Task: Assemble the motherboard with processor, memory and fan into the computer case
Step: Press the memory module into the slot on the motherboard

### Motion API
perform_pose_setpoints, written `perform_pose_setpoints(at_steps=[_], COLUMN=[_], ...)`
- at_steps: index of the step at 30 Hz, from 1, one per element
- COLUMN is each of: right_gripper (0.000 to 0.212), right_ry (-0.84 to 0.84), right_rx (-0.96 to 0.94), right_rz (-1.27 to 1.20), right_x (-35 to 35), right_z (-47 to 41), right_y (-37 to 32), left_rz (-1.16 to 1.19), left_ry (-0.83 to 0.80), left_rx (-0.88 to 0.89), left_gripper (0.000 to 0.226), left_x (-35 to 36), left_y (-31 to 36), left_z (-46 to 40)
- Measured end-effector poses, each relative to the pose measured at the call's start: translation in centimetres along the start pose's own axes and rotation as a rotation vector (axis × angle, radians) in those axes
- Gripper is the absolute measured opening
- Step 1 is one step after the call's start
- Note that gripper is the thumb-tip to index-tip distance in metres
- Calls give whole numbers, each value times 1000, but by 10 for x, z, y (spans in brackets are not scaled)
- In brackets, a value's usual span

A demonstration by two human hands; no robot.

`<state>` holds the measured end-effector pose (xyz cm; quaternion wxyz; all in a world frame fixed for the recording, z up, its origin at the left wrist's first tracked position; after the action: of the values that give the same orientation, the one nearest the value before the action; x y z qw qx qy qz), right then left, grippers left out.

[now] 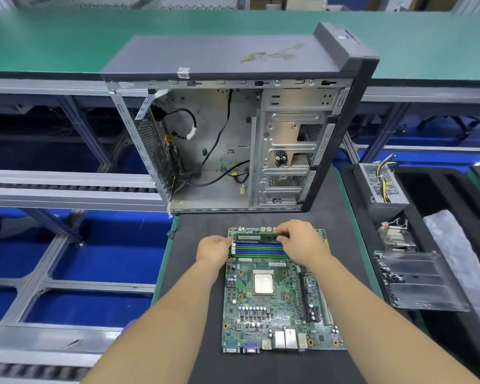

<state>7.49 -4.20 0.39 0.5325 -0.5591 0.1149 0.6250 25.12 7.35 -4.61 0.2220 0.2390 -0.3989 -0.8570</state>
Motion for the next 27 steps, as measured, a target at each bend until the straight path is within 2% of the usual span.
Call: perform_pose_setpoints(at_steps=[16, 23, 25, 27], right_gripper=[26, 27, 27, 26], right_ry=[22, 27, 28, 23], right_rx=[-28, -61, -73, -85], right_rz=[51, 167, 201, 221], right_x=[6, 9, 9, 8], right_z=[-5, -4, -3, -2], right_y=[4, 5, 5, 4], left_rz=[-15, -6, -57, -183], left_ry=[-47, -30, -4, 73], left_rx=[18, 57, 110, 239], left_gripper=[19, 17, 19, 17], left_x=[-1, 1, 2, 3], left_y=[-2, -1, 1, 1], left_z=[-3, 5, 8, 12])
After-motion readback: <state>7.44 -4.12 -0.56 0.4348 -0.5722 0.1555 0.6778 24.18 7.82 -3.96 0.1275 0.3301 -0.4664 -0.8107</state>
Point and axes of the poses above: each hand's wrist, its own z-axis away from the middle knuckle, its own x-axis out of the palm, y = z × x, the point moved 1 cm from there along -z, towards the middle knuckle, and after that the axes turned 6 degrees about -y, right-handed, at the moved point
